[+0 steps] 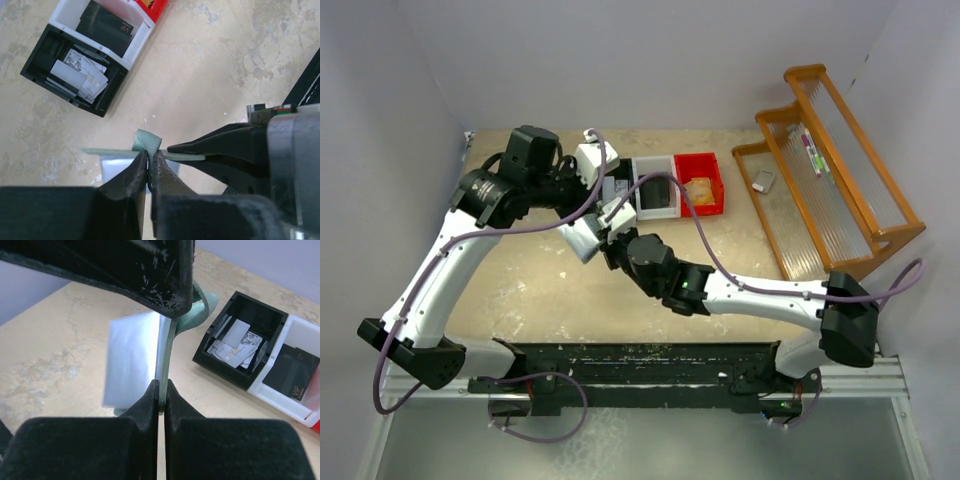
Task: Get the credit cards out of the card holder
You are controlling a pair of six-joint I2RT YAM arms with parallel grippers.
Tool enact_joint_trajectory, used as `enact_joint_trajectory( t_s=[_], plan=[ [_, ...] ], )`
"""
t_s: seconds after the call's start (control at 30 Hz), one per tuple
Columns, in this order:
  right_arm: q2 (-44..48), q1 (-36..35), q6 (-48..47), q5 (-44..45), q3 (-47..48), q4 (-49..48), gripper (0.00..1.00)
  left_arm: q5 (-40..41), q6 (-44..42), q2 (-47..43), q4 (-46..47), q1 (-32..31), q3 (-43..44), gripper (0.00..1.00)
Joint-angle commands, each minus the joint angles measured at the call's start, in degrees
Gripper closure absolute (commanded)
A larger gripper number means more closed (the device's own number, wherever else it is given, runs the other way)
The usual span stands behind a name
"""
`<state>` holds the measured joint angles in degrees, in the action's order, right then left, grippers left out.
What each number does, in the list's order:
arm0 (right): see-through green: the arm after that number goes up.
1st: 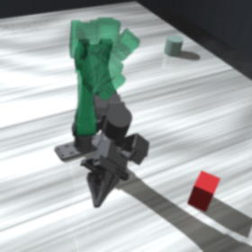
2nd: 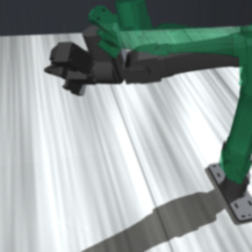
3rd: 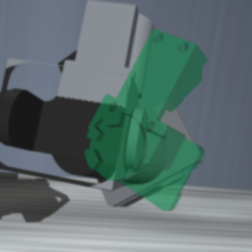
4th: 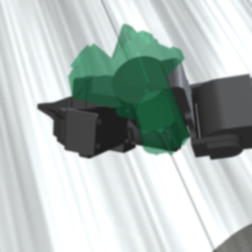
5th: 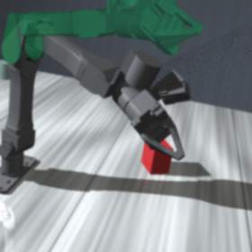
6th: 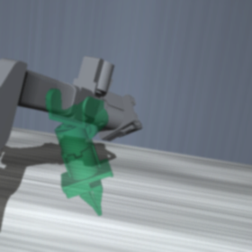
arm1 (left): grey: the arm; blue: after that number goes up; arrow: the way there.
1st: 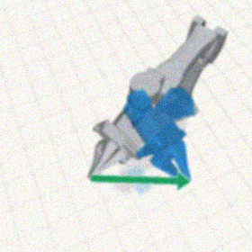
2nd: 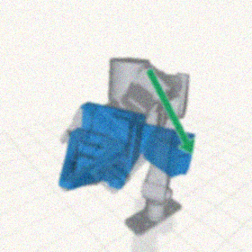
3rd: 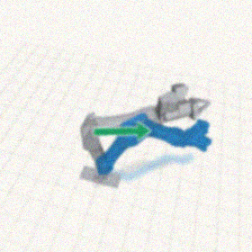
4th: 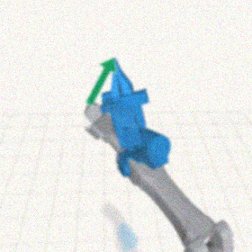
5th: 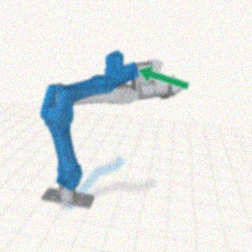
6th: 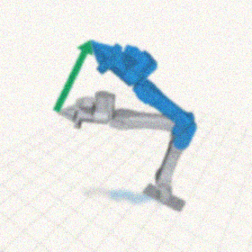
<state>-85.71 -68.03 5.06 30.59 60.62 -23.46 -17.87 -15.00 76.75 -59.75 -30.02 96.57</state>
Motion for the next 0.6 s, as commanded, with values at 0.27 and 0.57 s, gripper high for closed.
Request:
enact_joint_trajectory(
  t_s=[0.27,0.57],
  plan=[
    [19.67,15.26,11.26,-41.86,-6.35,4.29,1.0,-5.27,-5.09,-3.62,-2.81,0.26,-0.45,0.06],
    [21.36,28.07,15.6,-77.67,-5.72,5.84,1.0,-13.92,-5.86,-9.7,-2.0,0.8,-5.42,0.03]
  ],
)
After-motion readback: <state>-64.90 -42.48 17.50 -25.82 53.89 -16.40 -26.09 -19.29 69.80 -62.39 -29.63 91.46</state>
